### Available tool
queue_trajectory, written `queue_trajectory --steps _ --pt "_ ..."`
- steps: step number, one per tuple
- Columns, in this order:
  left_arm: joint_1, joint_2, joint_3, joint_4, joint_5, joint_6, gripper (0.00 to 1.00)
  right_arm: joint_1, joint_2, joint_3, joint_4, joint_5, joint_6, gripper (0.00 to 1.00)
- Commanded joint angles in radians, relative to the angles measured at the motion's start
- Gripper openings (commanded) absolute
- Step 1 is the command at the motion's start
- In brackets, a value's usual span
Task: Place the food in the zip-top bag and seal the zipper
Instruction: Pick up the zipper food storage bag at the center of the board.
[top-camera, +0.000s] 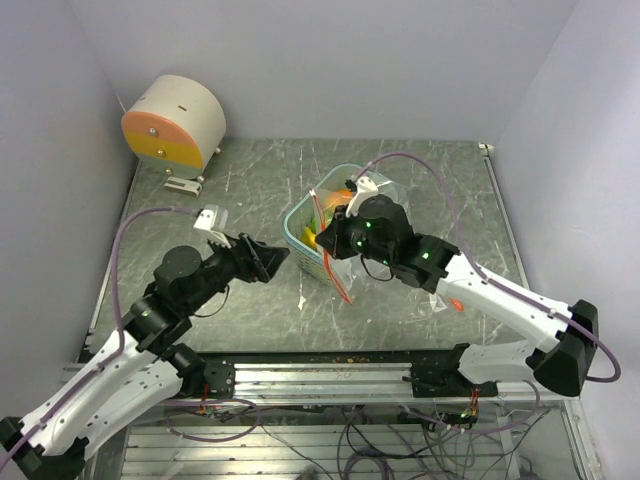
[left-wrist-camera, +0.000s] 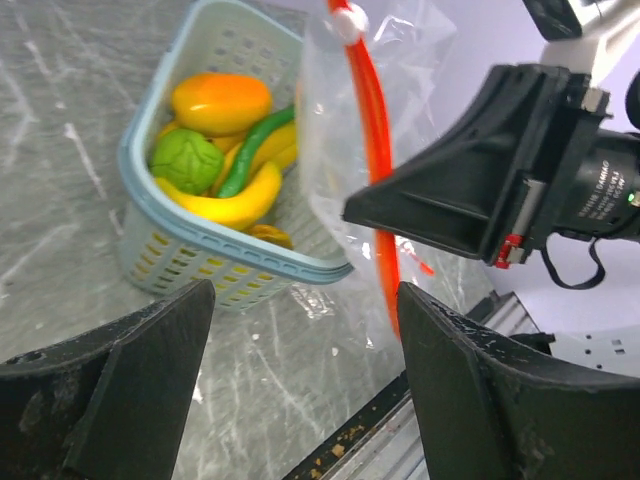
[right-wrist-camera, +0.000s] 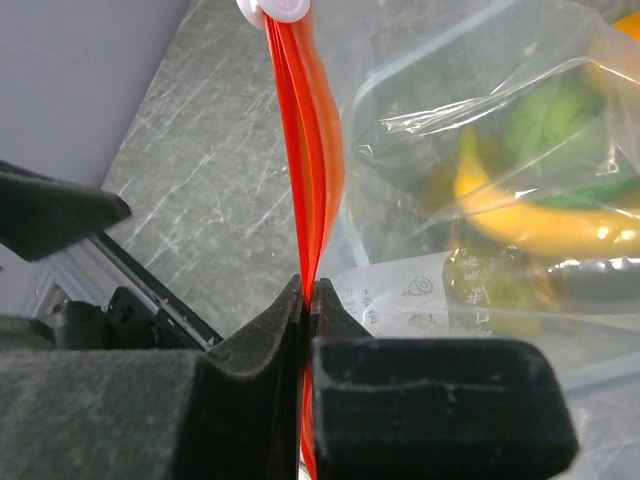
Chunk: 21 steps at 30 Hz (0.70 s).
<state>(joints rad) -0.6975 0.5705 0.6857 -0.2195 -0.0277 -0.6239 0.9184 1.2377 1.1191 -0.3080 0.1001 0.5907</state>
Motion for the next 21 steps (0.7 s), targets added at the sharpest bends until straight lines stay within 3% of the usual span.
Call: queue_trajectory --steps 1,10,21 --pt "-0.005 0.056 -0.093 0.297 0.16 -0.043 0.83 0.003 0.017 0.021 0.129 0.057 0.025 0.0" --pt "-0.018 0.209 -0.253 0.721 0.19 -0.065 0.8 0.001 -0.033 0.086 0.148 0.045 0.075 0.0" --pt "-0.095 0.33 -0.262 1.001 0.262 -0.061 0.82 -0.038 -0.055 0.071 0.167 0.007 0.116 0.0"
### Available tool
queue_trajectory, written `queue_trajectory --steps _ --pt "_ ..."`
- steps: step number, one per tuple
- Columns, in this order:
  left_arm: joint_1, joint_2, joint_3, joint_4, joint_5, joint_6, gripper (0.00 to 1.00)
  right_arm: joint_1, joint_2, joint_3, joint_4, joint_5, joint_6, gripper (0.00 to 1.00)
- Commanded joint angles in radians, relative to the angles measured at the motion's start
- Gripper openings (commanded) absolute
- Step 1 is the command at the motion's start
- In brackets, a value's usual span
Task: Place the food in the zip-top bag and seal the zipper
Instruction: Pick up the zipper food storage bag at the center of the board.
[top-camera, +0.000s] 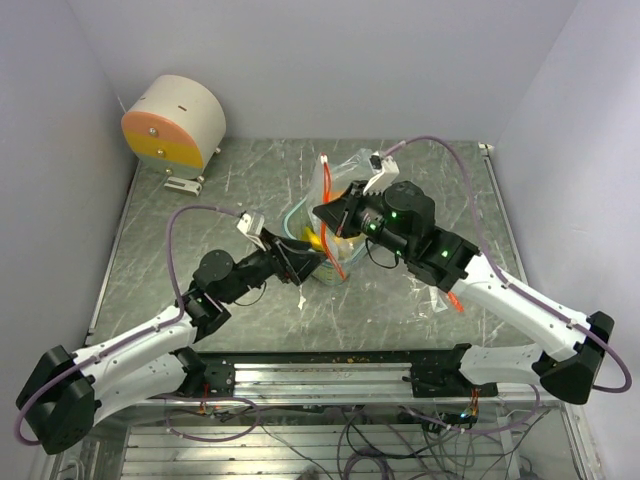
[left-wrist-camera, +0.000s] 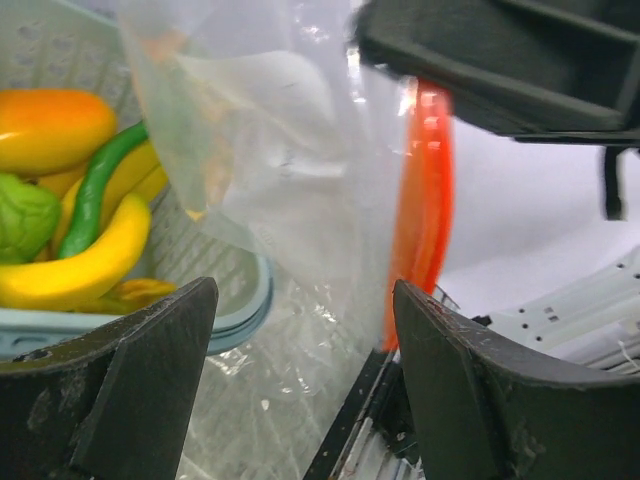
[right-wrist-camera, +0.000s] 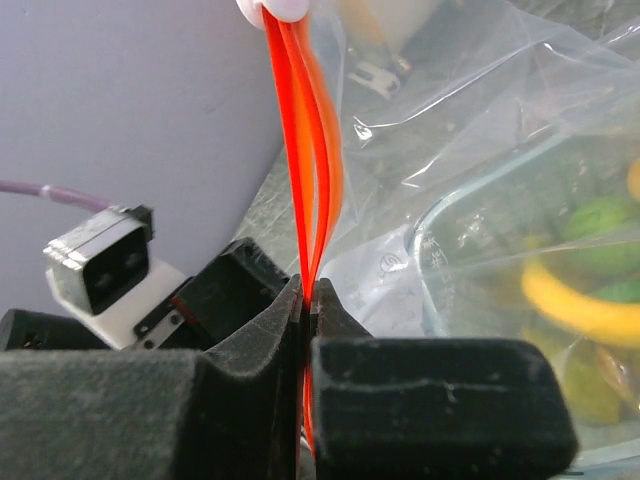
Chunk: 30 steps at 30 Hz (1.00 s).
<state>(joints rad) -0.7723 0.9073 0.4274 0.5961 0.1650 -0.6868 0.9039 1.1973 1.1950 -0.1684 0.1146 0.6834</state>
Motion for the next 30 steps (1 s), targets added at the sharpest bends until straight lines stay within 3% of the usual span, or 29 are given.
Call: queue_trajectory --steps 1,4,9,18,22,30 --pt "-0.022 -0.018 -0.017 0.197 0.08 0.0 0.82 -0.033 -0.014 -0.01 0.029 -0.013 0.026 0.0" --pt "-0.024 -0.085 -0.053 0.194 0.099 0.007 0.82 -0.065 -0.018 -0.027 0.037 -0.031 0.041 0.0" --pt "-0.023 -0.173 -0.062 0.055 0.039 0.051 0.82 -0.105 -0.018 -0.04 0.072 -0.115 0.076 0.0" --pt "-0.039 -0.007 0.002 0.087 0.013 0.045 0.76 -0.106 -0.004 -0.032 0.096 -0.186 0.099 0.0" --pt "-0.055 0.056 0.014 0.166 -0.003 0.03 0.77 -0.105 0.0 -0.029 0.089 -0.204 0.102 0.0" --pt "-0.079 0.117 0.059 0.175 -0.025 0.037 0.78 -0.105 0.008 -0.037 0.096 -0.238 0.12 0.0"
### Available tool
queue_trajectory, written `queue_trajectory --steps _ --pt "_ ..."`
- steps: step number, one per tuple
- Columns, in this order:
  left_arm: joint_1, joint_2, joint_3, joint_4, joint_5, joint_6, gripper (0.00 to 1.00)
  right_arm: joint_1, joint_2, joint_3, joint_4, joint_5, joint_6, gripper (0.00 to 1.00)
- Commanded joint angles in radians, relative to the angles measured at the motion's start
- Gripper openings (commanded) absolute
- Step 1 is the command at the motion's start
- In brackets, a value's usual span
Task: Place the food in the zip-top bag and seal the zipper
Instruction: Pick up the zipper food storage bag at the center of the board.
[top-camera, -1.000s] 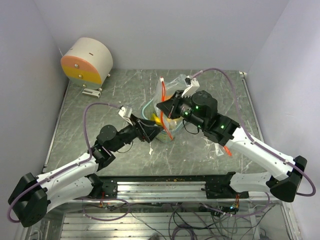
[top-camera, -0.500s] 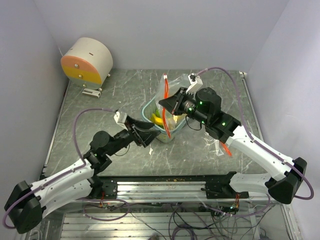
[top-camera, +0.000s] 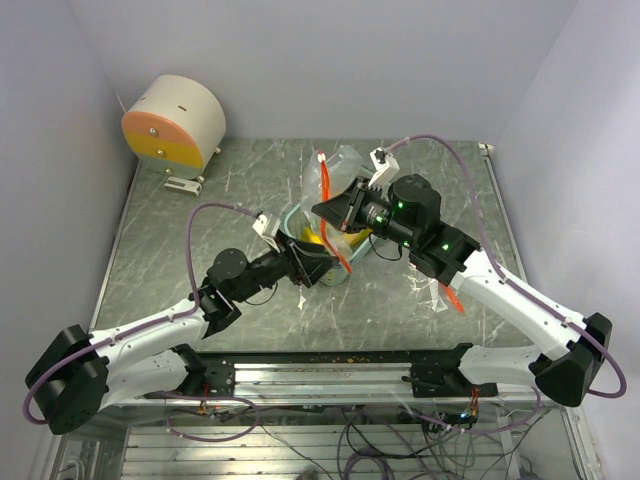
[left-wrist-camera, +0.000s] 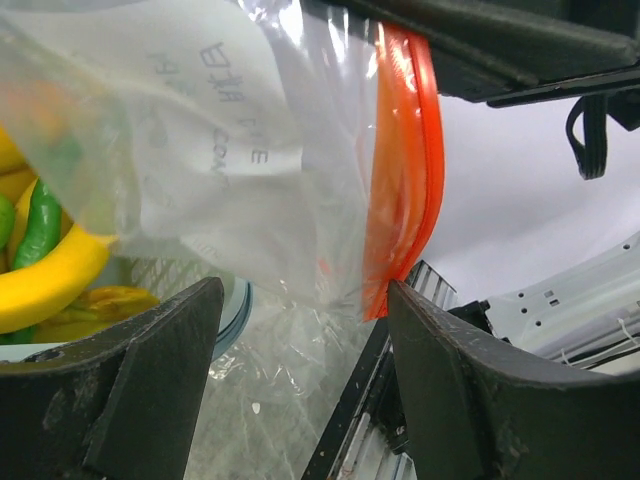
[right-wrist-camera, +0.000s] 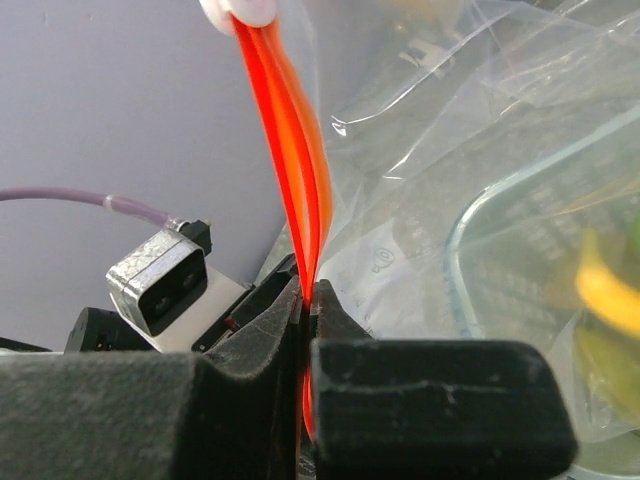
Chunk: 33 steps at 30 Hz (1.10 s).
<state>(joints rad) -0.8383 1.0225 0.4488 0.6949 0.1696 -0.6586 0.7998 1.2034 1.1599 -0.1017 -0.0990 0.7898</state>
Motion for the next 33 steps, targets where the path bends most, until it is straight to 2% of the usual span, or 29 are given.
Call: queue_trajectory --steps 1,7,11,17,21,23,24,25,26,27,28,33 --pt "-0.015 -0.001 0.037 0.079 -0.038 0.008 0.78 -0.002 0.002 -0.004 0.03 -0.027 0.015 0.0" --pt "-0.022 0.005 0.028 0.118 -0.084 -0.006 0.82 -0.001 0.012 -0.007 0.034 -0.024 0.025 0.0" --pt "-0.026 0.023 0.024 0.156 -0.071 -0.019 1.0 -0.001 0.01 -0.013 0.031 -0.014 0.026 0.0" --pt "-0.033 0.033 0.018 0.174 -0.099 0.001 0.99 -0.001 -0.001 -0.022 0.04 -0.028 0.035 0.0" --pt "-0.034 0.052 -0.006 0.256 -0.096 -0.011 0.98 0.0 -0.007 -0.049 0.052 -0.05 0.048 0.0" --pt "-0.034 0.06 -0.009 0.266 -0.102 -0.005 0.89 -0.002 -0.014 -0.061 0.058 -0.058 0.055 0.0" --pt "-0.033 0.064 -0.008 0.259 -0.103 -0.001 0.81 0.0 -0.017 -0.064 0.061 -0.066 0.057 0.0" --pt "-0.034 0.072 -0.001 0.247 -0.101 0.004 0.61 -0.001 -0.02 -0.067 0.064 -0.075 0.062 0.0" --pt "-0.034 0.076 0.007 0.227 -0.103 0.004 0.32 -0.001 -0.025 -0.069 0.064 -0.079 0.063 0.0" --pt "-0.034 0.081 0.015 0.209 -0.11 0.0 0.13 -0.001 -0.03 -0.069 0.061 -0.078 0.064 0.0" --pt "-0.034 0.084 0.019 0.199 -0.114 -0.002 0.08 -0.001 -0.037 -0.072 0.058 -0.077 0.064 0.0" --pt "-0.034 0.06 0.006 0.186 -0.132 -0.002 0.07 -0.001 -0.074 -0.077 0.019 -0.037 0.049 0.0"
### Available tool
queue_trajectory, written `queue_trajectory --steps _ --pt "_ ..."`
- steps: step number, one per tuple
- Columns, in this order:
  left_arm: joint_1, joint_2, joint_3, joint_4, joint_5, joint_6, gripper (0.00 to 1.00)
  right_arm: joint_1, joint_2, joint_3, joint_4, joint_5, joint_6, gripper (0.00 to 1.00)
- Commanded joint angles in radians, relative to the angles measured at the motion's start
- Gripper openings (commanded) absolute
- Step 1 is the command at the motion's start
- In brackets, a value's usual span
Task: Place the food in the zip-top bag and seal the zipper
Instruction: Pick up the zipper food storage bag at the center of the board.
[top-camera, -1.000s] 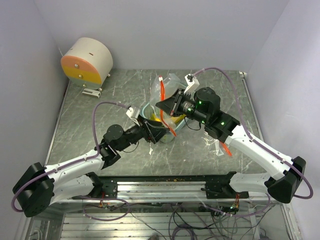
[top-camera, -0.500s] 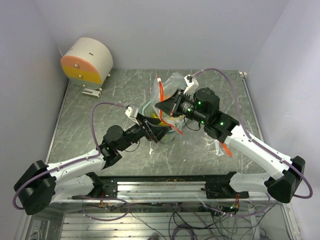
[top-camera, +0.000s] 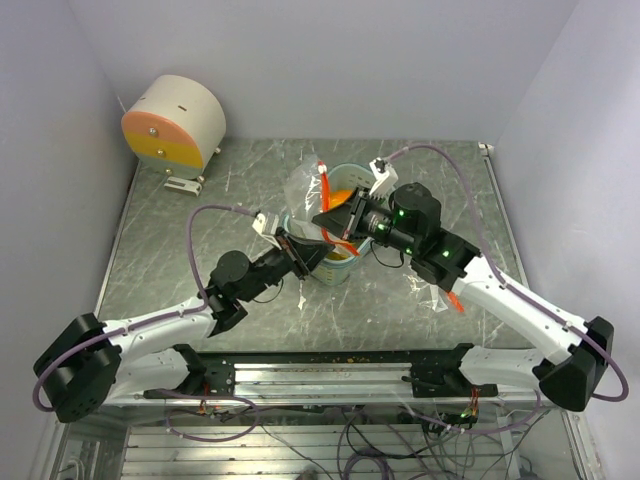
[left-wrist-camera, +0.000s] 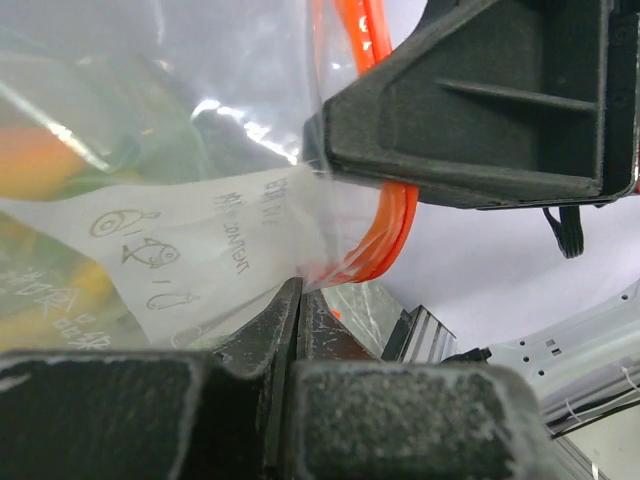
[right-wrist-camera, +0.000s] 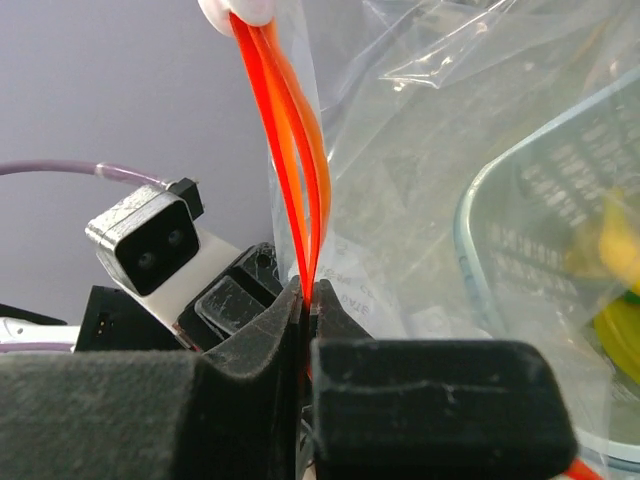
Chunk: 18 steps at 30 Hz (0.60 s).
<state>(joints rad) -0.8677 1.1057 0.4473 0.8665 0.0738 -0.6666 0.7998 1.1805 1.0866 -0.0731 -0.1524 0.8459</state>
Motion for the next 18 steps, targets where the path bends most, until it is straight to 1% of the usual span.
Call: queue_trajectory --steps 1,3,4,5,6,7,9,10,14,18 --pt "-0.005 -0.033 0.006 -0.005 -0.038 0.009 0.07 -0.001 -0.057 -0.004 -0.025 0.033 -0.016 0.0" --pt "-0.005 -0.057 0.004 -0.044 -0.044 0.016 0.07 -0.001 -0.063 -0.001 -0.06 0.061 -0.043 0.0" --pt "-0.004 -0.07 0.005 -0.064 -0.045 0.021 0.07 -0.001 -0.065 0.003 -0.081 0.074 -0.064 0.03" --pt "-0.005 -0.082 0.005 -0.083 -0.046 0.024 0.07 0.0 -0.068 0.007 -0.106 0.082 -0.089 0.1" --pt "-0.004 -0.095 0.005 -0.104 -0.047 0.027 0.07 -0.001 -0.074 0.008 -0.124 0.096 -0.124 0.2" --pt "-0.005 -0.107 0.004 -0.12 -0.047 0.03 0.07 0.0 -0.081 0.007 -0.137 0.108 -0.152 0.27" --pt "-0.005 -0.129 0.002 -0.144 -0.047 0.035 0.07 -0.001 -0.098 -0.005 -0.159 0.124 -0.195 0.36" --pt "-0.005 -0.137 -0.001 -0.152 -0.047 0.037 0.07 -0.001 -0.108 -0.01 -0.172 0.131 -0.211 0.39" --pt "-0.004 -0.142 -0.008 -0.171 -0.042 0.04 0.07 -0.001 -0.138 -0.052 -0.196 0.118 -0.251 0.44" --pt "-0.004 -0.127 -0.009 -0.158 -0.025 0.03 0.07 -0.001 -0.154 -0.102 -0.17 0.041 -0.304 0.45"
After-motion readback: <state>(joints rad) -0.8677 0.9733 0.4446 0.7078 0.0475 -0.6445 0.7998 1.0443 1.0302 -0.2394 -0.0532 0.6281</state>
